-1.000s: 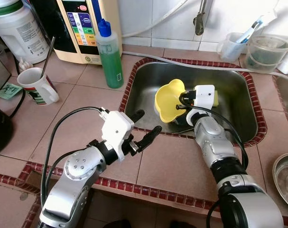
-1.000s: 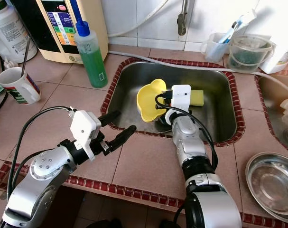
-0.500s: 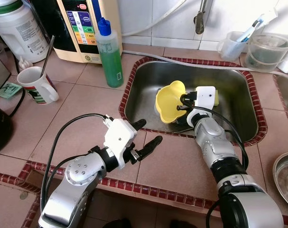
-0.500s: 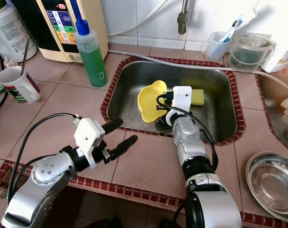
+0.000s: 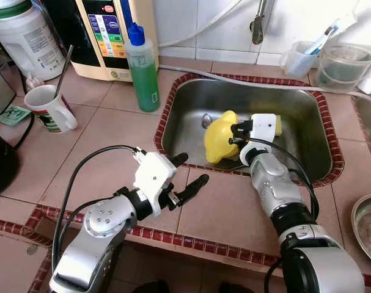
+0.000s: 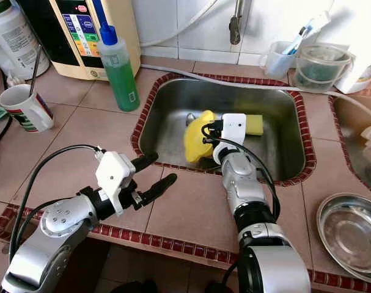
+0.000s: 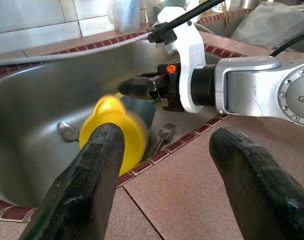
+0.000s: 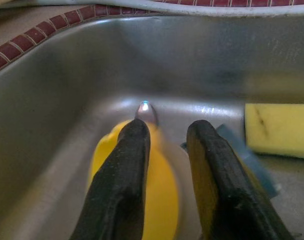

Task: Kitchen organization

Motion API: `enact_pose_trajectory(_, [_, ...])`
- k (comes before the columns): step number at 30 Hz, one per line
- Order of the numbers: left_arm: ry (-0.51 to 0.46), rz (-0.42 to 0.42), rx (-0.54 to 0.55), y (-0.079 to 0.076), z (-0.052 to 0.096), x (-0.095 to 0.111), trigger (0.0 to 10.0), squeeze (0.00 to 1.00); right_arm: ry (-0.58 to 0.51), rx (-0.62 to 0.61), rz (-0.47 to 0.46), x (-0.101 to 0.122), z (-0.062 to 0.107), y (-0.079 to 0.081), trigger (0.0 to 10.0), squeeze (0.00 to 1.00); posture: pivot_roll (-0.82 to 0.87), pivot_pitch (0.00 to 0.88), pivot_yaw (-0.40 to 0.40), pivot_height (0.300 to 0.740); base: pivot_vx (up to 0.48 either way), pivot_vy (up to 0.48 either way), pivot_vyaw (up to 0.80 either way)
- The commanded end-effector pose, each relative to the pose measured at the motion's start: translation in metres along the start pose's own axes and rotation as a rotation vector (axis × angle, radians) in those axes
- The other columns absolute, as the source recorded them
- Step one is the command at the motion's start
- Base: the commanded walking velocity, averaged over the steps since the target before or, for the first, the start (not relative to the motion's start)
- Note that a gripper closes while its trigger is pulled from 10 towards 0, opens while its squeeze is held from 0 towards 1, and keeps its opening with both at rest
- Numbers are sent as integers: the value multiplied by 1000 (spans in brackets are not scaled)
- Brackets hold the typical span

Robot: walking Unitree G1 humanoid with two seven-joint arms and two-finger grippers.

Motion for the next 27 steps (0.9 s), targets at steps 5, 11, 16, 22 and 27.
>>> enact_pose_trajectory(5, [-3,-13,-3,1,0,4,10000,0,-24,4,-26,10,-4,4,10000,1000,18,181,59,740,0,0,0])
enact_pose_trajectory(11, [-20,-21,22,7,-1,7,10000,0,-69,10,-19,21,-5,5,10000,1000,19,162,50,740,0,0,0])
enact_pose_trajectory(16, [-42,-22,56,15,-3,10,10000,0,-106,1,-23,29,-5,3,10000,1000,18,135,38,740,0,0,0])
enact_pose_trajectory(22, [-82,9,174,39,-2,16,10000,0,-192,12,-17,44,-1,11,10000,1000,21,96,18,740,0,0,0])
enact_pose_trajectory(27, [-122,80,349,72,5,18,10000,0,-264,34,-1,56,7,23,10000,1000,22,71,3,740,0,0,0])
Point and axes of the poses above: a point about 5 cm out from each wrist's last joint towards the gripper, its own z axis pointing back from the gripper into the wrist, its own x axis along the axis of the wrist's last joint, y = z × x, the point moved 6 cm from there along -z, pointing out of the wrist towards the gripper, and after that the axes turned 12 degrees about z, right-handed, at the moved point
